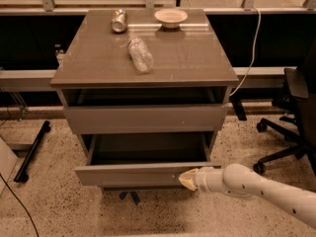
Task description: Close middle drawer
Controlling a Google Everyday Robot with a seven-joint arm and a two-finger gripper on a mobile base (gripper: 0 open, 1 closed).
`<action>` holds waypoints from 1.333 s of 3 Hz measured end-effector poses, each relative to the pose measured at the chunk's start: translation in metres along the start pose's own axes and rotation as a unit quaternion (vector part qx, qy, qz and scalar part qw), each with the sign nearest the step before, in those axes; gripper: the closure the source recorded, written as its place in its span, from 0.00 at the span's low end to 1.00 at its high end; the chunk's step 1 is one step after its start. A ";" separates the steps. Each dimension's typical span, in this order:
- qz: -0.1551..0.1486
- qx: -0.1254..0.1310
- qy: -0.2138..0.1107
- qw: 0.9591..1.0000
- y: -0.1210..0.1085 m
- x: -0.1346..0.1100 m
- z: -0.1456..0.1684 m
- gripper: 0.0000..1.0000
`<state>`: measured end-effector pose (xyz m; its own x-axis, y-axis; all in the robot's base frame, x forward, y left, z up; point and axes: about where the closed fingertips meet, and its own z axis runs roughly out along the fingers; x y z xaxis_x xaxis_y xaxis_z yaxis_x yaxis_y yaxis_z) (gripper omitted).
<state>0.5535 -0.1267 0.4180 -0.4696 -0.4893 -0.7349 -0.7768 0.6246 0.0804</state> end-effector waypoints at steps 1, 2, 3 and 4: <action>-0.019 0.003 -0.031 0.999 -0.010 -0.018 0.022 1.00; -0.035 0.010 -0.063 0.997 -0.025 -0.038 0.040 0.74; -0.044 0.019 -0.078 0.996 -0.031 -0.050 0.044 0.51; -0.052 0.023 -0.095 0.994 -0.035 -0.065 0.047 0.28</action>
Offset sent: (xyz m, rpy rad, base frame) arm 0.0775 0.0323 -0.0004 0.0842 -0.1779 0.0217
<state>0.6309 -0.0880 0.4316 -0.2962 -0.4318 -0.8519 -0.7950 0.6058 -0.0306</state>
